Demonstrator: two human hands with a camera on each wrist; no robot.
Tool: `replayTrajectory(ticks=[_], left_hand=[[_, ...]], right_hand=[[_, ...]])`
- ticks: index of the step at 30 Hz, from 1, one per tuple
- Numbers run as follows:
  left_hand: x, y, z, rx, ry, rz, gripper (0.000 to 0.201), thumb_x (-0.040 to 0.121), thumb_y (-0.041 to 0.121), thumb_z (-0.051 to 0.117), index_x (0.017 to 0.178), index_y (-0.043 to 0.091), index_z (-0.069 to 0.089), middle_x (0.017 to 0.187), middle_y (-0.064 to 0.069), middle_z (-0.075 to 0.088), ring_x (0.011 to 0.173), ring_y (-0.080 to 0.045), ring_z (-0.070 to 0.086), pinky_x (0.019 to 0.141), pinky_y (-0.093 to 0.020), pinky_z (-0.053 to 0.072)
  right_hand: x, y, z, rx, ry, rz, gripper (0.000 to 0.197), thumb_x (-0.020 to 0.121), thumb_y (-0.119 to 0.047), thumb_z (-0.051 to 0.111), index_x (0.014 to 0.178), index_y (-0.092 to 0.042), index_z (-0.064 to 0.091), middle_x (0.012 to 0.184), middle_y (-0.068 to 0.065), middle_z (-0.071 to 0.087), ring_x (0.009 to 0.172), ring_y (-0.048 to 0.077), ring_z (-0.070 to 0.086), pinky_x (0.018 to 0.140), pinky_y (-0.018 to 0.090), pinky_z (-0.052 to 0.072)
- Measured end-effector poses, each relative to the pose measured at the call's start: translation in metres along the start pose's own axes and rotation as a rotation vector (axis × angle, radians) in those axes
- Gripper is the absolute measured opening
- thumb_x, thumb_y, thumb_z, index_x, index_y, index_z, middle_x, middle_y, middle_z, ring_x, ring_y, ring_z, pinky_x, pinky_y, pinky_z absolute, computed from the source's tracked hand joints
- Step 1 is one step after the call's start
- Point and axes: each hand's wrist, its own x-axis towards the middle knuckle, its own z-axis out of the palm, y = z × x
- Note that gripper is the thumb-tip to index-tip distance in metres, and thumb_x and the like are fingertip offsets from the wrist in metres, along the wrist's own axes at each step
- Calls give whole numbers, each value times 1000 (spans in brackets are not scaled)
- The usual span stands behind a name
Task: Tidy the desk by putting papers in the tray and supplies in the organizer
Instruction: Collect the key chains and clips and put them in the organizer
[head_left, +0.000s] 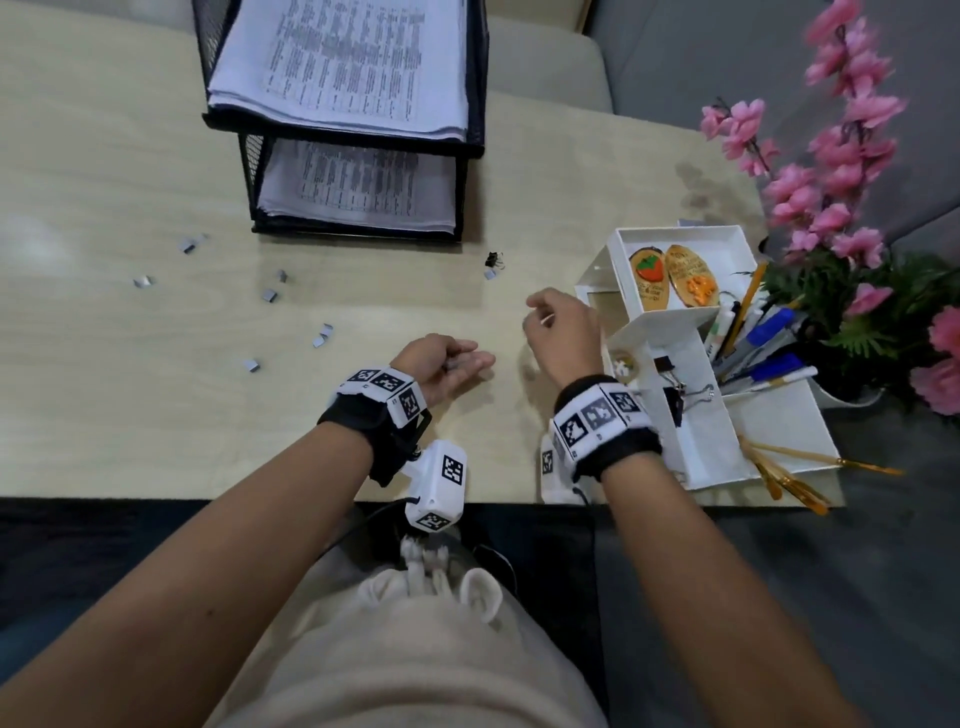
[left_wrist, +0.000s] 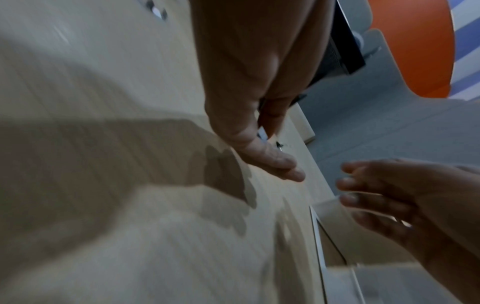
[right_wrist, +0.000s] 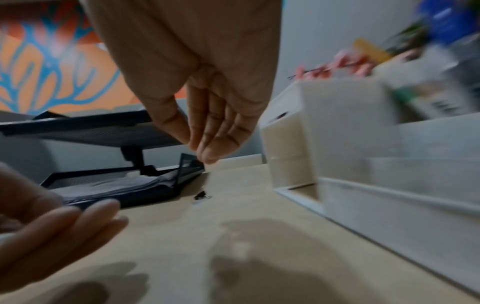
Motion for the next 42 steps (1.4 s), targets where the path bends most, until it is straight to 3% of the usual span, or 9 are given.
replayTrajectory(ticks=[6,11,14,19,24,31,34,38,42], left_hand=[[-12,38,-43,-79,60,118,35,93,-11,16,86,-1,49,88,-19,56,77,-20,59,46,-16,55],[-24,58,-73,-107,107,181,32,92,-8,20,84,1,49,84,-13,60,67,-14,66,49,-15,54],[-25,60,-88,-122,139,188,27,95,-2,29,82,2,53,62,-10,69,45,-10,67,47,-15,55],[-19,56,-101,-196,150,174,35,99,12,28,79,-1,54,49,-9,68,44,-14,68,47,-16,54],[-18,60,-102,-217,153,171,44,101,21,26,74,0,54,39,-8,61,35,-13,62,41,-15,51],[-35,81,-145,-128,190,158,38,96,26,31,59,21,30,29,5,31,21,-6,24,29,-10,13],[-43,89,-160,-156,210,195,38,96,25,31,59,20,29,28,5,27,20,-6,22,25,-11,12],[-50,96,-176,-180,243,232,38,97,24,31,59,19,30,28,7,27,20,-6,21,26,-10,12],[-55,99,-191,-180,274,239,36,96,22,31,60,18,32,28,8,29,20,-6,22,27,-10,13]], right_hand=[[57,-33,43,-79,-133,96,29,85,-7,50,108,4,64,116,23,62,109,35,57,87,31,45],[81,-34,61,-82,-77,288,23,82,-7,53,60,-5,45,113,26,61,101,40,60,70,33,43],[82,-34,63,-73,-45,301,16,81,-5,52,66,-1,51,108,27,61,93,41,60,68,31,41],[48,-61,71,61,-242,113,7,76,-7,63,70,-4,63,68,9,58,77,24,56,69,24,41],[2,-116,88,264,-514,-110,12,75,4,67,87,7,67,71,9,54,48,-3,53,46,4,38],[13,-124,122,-4,-448,-234,22,80,0,57,98,-4,69,98,14,66,87,20,57,84,24,46],[1,-118,139,-202,-558,-365,29,82,-1,55,109,-5,63,113,14,56,102,27,54,83,23,38],[-1,-135,159,-217,-492,-380,22,77,12,41,89,-4,51,101,12,44,89,25,46,73,26,33],[17,-158,174,-182,-427,-357,40,78,17,38,110,0,54,120,18,46,98,31,53,83,30,42]])
